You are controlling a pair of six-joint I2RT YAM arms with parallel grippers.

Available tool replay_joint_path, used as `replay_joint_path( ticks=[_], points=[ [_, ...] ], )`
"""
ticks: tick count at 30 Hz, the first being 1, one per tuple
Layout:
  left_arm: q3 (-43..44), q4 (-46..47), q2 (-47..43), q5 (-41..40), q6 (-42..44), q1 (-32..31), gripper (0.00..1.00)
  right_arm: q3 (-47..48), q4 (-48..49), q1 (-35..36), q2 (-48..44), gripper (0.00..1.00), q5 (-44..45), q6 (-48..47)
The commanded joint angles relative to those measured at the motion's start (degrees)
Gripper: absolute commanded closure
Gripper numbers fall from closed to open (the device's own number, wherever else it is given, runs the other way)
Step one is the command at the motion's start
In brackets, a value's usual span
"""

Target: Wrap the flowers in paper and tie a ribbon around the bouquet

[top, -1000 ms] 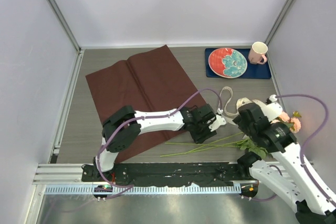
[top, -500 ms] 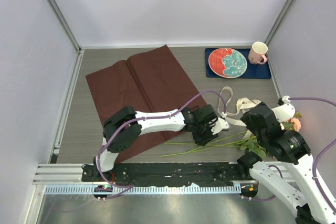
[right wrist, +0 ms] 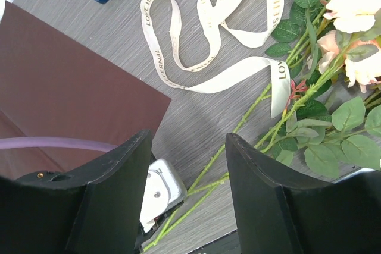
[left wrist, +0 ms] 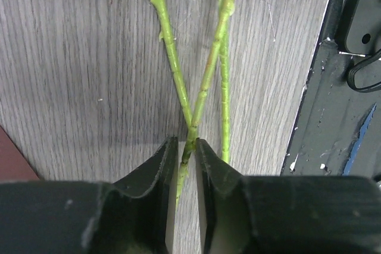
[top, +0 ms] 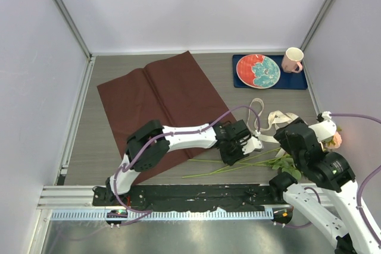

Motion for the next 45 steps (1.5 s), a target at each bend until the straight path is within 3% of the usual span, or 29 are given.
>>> replay_joint_path(
  ticks=[1,5,7,20,30,38,41,45],
  points=[
    [2.4,-1.6,0.4,-0.7,1.3,-0.9,0.82,0.5,1.7,-0.1,-1.4,0.41,1.0,-0.2],
    [3.1,-1.1,-1.5,-2.7,0.2,-1.9,0.98,1.4,1.1,-0.1,-1.9,0.41,1.8,-0.3],
    [3.1,-0.1,-4.2,-3.3,-1.0,-2.5,1.0,3.0,0.4,-0.1,-1.9,0.41,3.3,-0.5],
    [-0.6,4.0,-19.1,5.8,-5.7,-3.1,1.0,15.0,-0.4,-0.1,-2.4,0.41,11.7,-5.8],
    [-2.3,11.1,-22.7,14.7,-13.3,-1.5,1.0,17.4,0.3,-0.1,-2.3,0.41,13.6,-7.9],
    [3.0,8.0,-15.0,-5.1,-17.8,-0.2,1.0,14.9,2.4,-0.1,-1.3,0.41,11.6,-8.7],
    [3.6,10.8,-14.7,-6.4,-18.9,1.4,1.0,13.2,2.7,-0.1,-0.3,0.41,10.1,-8.3],
    [6.8,11.0,-14.8,-2.3,-18.3,2.6,1.0,10.7,2.5,-0.1,1.8,0.41,8.8,-7.1]
  ],
)
